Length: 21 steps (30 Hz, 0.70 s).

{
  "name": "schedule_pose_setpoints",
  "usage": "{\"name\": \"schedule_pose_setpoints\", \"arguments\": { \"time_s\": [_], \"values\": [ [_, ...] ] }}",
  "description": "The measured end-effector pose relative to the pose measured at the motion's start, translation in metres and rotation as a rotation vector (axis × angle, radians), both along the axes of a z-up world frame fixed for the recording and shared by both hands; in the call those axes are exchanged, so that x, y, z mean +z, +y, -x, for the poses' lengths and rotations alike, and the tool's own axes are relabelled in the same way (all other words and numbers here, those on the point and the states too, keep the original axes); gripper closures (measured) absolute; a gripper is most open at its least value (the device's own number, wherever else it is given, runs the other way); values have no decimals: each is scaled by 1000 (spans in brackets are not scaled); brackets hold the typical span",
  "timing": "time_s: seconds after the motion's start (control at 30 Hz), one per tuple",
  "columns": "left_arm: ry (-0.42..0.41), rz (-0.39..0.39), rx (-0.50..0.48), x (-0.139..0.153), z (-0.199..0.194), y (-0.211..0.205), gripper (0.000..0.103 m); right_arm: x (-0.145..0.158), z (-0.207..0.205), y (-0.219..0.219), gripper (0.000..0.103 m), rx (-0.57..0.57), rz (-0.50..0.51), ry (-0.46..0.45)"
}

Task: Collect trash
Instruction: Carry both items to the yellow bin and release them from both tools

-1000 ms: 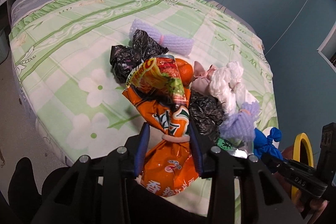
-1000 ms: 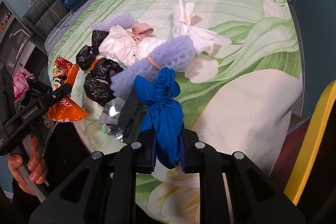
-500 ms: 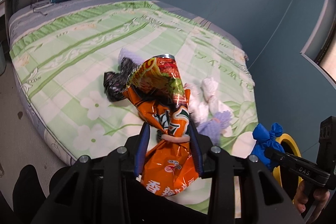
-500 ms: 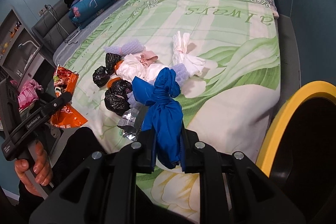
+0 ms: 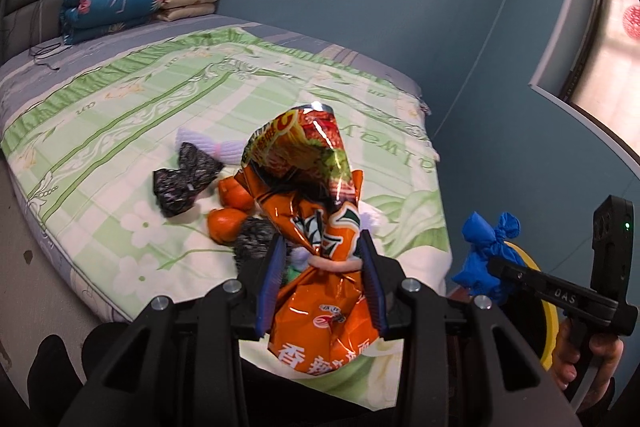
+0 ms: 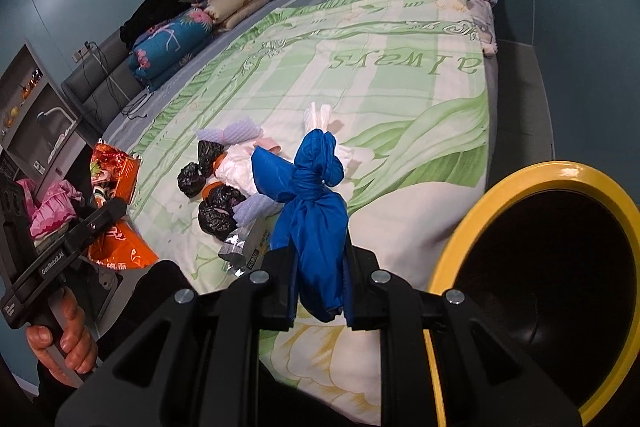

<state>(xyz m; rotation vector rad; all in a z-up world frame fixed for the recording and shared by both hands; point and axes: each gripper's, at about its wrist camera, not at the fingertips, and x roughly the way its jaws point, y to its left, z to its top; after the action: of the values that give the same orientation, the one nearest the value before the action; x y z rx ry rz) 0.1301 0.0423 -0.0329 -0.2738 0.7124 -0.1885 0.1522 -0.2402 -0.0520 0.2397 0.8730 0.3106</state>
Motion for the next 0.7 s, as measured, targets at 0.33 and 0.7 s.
{"name": "schedule_pose_setpoints", "arguments": {
  "time_s": [0.33,0.7],
  "values": [
    [-6,8,-108,15,6,-41,68,19,14,-32,87,-68,-11,-61],
    [-33,-14,-234,38,4,-94,68,35,28,-73,87,-163,-26,-116]
  ]
}}
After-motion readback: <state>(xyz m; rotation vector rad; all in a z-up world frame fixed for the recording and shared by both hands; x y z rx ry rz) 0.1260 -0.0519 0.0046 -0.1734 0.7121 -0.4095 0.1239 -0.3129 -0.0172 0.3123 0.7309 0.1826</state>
